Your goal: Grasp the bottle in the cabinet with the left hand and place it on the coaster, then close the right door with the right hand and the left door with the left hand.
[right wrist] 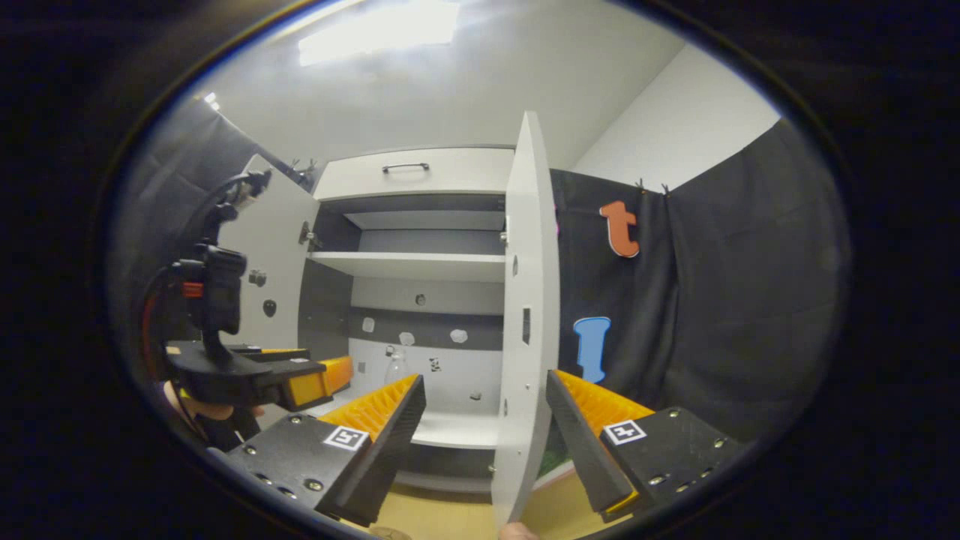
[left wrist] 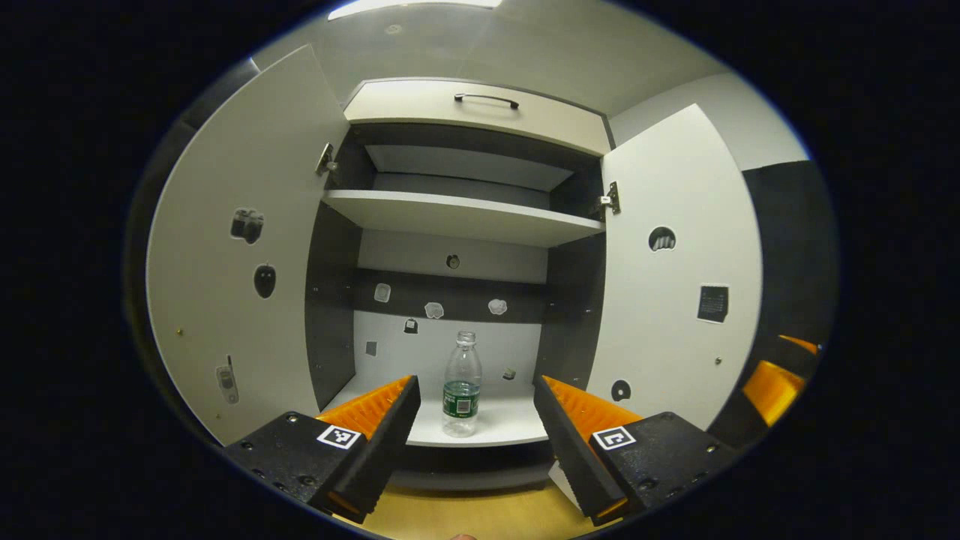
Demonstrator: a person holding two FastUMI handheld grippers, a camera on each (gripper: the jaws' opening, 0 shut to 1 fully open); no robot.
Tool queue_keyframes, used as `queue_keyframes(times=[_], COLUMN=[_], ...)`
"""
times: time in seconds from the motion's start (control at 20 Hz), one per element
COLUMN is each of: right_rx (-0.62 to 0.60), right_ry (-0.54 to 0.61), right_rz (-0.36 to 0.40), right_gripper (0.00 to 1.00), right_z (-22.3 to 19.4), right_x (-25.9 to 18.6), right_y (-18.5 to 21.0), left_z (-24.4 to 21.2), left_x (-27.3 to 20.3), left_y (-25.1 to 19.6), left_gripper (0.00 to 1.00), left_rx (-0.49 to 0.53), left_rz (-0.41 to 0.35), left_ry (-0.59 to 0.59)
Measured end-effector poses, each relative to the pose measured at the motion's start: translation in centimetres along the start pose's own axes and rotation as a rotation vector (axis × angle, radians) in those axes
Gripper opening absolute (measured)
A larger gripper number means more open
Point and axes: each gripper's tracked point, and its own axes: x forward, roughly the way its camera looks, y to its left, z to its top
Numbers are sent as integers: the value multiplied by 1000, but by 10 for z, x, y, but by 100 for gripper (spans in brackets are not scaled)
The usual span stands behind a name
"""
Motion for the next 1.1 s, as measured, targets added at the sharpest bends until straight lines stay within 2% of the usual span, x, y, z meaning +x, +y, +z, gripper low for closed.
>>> queue_keyframes(times=[0.15, 0.2, 0.25, 0.3, 0.6, 0.8, 0.85, 0.9, 1.0, 1.05, 1.1], right_rx=[-22, -34, -44, -52, -111, -126, -125, -121, -107, -95, -82], right_ry=[-3, -3, -4, -5, -15, 7, 10, 14, 25, 34, 50], right_rz=[-55, -74, -92, -111, -237, -290, -300, -306, -309, -304, -295], right_gripper=[98, 93, 98, 98, 98, 98, 93, 98, 98, 98, 98], right_z=[0, -1, 0, 0, -1, -11, -12, -15, -23, -29, -34], right_x=[-9, -11, -13, -15, -26, -30, -29, -28, -26, -23, -22], right_y=[-19, -26, -32, -38, -78, -96, -101, -104, -107, -107, -105], left_z=[-11, -13, -16, -20, -39, -46, -52, -56, -68, -73, -76], left_x=[38, 49, 62, 74, 140, 179, 185, 192, 200, 203, 206], left_y=[5, 8, 9, 11, 17, 19, 21, 21, 23, 26, 26], left_gripper=[96, 96, 97, 96, 96, 96, 96, 96, 92, 83, 81], left_rx=[-51, -69, -78, -78, -33, -12, 1, 10, 17, 21, 20], left_rz=[-23, -25, -31, -33, -30, -24, -22, -25, -25, -16, -13], left_ry=[38, 47, 56, 69, 116, 128, 140, 152, 188, 200, 209])
